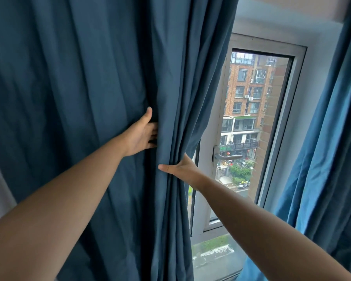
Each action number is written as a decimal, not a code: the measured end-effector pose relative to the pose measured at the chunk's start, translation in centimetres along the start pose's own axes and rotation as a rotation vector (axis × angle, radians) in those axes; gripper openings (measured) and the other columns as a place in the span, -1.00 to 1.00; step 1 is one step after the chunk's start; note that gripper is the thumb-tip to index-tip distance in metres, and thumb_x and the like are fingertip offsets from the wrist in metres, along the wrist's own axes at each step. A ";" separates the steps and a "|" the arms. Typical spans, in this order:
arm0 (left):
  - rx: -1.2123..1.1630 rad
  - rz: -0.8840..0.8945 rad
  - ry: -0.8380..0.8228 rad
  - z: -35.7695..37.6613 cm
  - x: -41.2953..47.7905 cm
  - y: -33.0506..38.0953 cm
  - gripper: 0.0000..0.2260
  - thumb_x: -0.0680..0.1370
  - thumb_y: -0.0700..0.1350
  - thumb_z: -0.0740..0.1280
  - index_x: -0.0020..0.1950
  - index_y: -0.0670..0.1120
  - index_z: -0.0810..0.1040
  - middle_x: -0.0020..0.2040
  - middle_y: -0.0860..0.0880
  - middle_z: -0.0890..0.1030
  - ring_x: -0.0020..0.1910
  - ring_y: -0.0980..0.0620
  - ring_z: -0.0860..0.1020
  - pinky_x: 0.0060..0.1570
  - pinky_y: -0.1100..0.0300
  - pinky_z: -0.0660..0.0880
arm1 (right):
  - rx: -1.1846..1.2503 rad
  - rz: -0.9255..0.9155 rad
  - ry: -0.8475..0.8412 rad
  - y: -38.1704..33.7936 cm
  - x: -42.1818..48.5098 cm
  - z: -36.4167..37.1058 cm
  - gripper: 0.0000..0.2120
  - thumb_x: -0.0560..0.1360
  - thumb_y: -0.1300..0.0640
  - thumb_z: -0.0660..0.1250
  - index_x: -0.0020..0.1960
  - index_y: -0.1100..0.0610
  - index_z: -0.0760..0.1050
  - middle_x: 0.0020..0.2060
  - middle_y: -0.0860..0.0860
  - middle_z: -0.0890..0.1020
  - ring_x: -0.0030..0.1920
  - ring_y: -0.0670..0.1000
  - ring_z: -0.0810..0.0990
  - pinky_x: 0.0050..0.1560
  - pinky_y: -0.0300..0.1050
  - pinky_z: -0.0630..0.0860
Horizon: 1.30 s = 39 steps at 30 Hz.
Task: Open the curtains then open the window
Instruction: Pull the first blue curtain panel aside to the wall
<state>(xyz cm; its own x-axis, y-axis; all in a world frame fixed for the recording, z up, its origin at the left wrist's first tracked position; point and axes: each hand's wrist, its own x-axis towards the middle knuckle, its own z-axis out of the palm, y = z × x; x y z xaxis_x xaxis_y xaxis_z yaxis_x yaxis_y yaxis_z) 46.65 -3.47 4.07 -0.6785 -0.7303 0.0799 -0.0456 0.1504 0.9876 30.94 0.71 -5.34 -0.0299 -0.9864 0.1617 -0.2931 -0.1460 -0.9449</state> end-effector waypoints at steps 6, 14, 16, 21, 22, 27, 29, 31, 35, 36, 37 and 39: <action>0.069 0.009 0.062 0.4 -0.1 0.2 -0.24 0.47 0.37 -0.30 0.42 -0.02 0.31 0.42 -0.03 0.39 0.42 0.02 0.31 0.45 -0.03 0.14 | -0.053 -0.001 0.236 -0.9 0.0 1.6 -0.52 0.39 0.11 0.41 0.28 0.08 0.39 0.03 -0.05 0.60 0.00 -0.04 0.58 -0.07 -0.23 0.49; 0.640 0.404 0.750 -2.1 -3.2 -0.8 -0.75 0.57 -0.15 0.20 0.21 -0.11 0.53 0.23 -0.05 0.56 0.25 0.02 0.48 0.26 0.25 0.33 | -0.194 0.064 0.428 -1.9 0.1 -0.7 -0.74 0.47 0.27 0.23 0.13 0.31 0.51 -0.18 0.09 0.54 -0.16 0.11 0.53 -0.24 -0.16 0.41; 0.854 0.526 0.882 -3.2 -4.0 -1.6 -0.75 0.49 -0.26 0.25 0.15 -0.14 0.56 0.29 -0.10 0.50 0.32 -0.05 0.40 0.33 0.14 0.30 | -0.202 0.063 0.426 -2.2 0.3 -0.9 -0.68 0.46 0.29 0.23 0.21 0.30 0.47 -0.07 0.13 0.56 -0.03 0.14 0.54 -0.12 -0.17 0.39; 0.968 0.462 1.296 -4.8 -5.4 -2.7 -0.47 0.44 -0.22 0.30 0.40 -0.10 0.28 0.50 -0.14 0.17 0.50 -0.12 0.10 0.45 -0.11 -0.07 | -0.239 0.093 0.383 -2.2 0.7 -0.7 -0.63 0.47 0.31 0.18 0.27 0.30 0.42 0.15 0.20 0.56 0.14 0.21 0.52 -0.04 -0.15 0.39; 0.801 0.411 1.294 -5.1 -5.3 -2.9 -0.40 0.46 -0.16 0.32 0.46 -0.10 0.17 0.51 -0.13 0.14 0.51 -0.10 0.09 0.46 -0.12 -0.06 | -0.247 0.114 0.360 -2.3 0.8 -0.6 -0.62 0.47 0.33 0.15 0.28 0.30 0.41 0.16 0.19 0.55 0.15 0.20 0.51 -0.03 -0.15 0.39; 0.352 0.246 0.968 -5.4 -5.1 -3.7 -0.30 0.46 -0.03 0.37 0.49 -0.04 0.06 0.35 -0.01 0.43 0.28 0.02 0.44 0.29 0.07 0.39 | -0.229 0.117 0.278 -2.3 1.6 -0.2 -0.52 0.43 0.37 0.12 0.34 0.21 0.32 0.23 0.15 0.50 0.19 0.19 0.48 0.14 -0.04 0.47; 0.420 0.213 0.967 -5.4 -5.4 -3.7 -0.49 0.48 -0.07 0.36 0.39 -0.09 0.28 0.13 0.01 0.53 0.08 0.03 0.52 0.07 0.17 0.46 | -0.223 0.102 0.258 -2.3 1.6 0.0 -0.47 0.42 0.37 0.13 0.38 0.16 0.25 0.22 0.12 0.49 0.13 0.15 0.47 0.13 -0.03 0.47; 0.447 0.208 0.990 -5.6 -5.4 -3.6 -0.68 0.49 -0.11 0.34 0.21 -0.16 0.46 -0.05 -0.01 0.56 -0.07 0.02 0.54 -0.06 0.18 0.48 | -0.221 0.094 0.241 -2.3 1.7 0.2 -0.45 0.42 0.37 0.14 0.39 0.13 0.21 0.18 0.09 0.49 0.07 0.11 0.46 0.07 -0.05 0.47; 0.522 0.195 0.988 -6.5 -5.4 -3.4 -0.87 0.49 -0.16 0.34 -0.07 -0.22 0.59 -0.28 0.02 0.57 -0.16 -0.01 0.56 -0.16 0.18 0.48 | -0.199 0.075 0.206 -2.4 2.1 0.5 -0.37 0.41 0.39 0.15 0.45 0.08 0.16 0.17 0.08 0.51 0.10 0.13 0.49 0.08 -0.03 0.53; 0.509 0.196 0.980 -6.6 -5.4 -3.3 -0.86 0.49 -0.15 0.35 -0.05 -0.20 0.60 -0.23 0.02 0.58 -0.14 0.01 0.56 -0.15 0.22 0.45 | -0.185 0.070 0.193 -2.4 2.2 0.6 -0.35 0.41 0.39 0.15 0.46 0.07 0.15 0.18 0.07 0.51 0.10 0.13 0.50 0.11 0.00 0.54; 0.495 0.207 0.972 -6.7 -5.6 -3.2 -0.84 0.48 -0.14 0.36 0.00 -0.19 0.59 -0.17 0.01 0.58 -0.12 0.02 0.56 -0.12 0.23 0.45 | -0.168 0.064 0.179 -2.4 2.4 0.8 -0.35 0.41 0.40 0.15 0.45 0.07 0.16 0.17 0.06 0.52 0.11 0.13 0.50 0.13 0.03 0.54; 0.476 0.222 0.957 -7.1 -5.8 -2.8 -0.79 0.46 -0.11 0.39 0.05 -0.17 0.58 -0.12 0.01 0.59 -0.10 0.04 0.57 -0.08 0.21 0.48 | -0.142 0.054 0.150 -2.6 2.6 1.2 -0.38 0.41 0.41 0.14 0.44 0.10 0.20 0.14 0.05 0.53 0.13 0.14 0.53 0.15 0.05 0.54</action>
<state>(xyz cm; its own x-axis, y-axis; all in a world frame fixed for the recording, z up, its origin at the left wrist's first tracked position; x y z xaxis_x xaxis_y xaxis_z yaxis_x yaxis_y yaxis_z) 55.89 -4.36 1.83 0.1354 -0.8397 0.5259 -0.4115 0.4352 0.8008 32.75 -1.58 -2.84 -0.1877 -0.9687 0.1624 -0.4186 -0.0707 -0.9054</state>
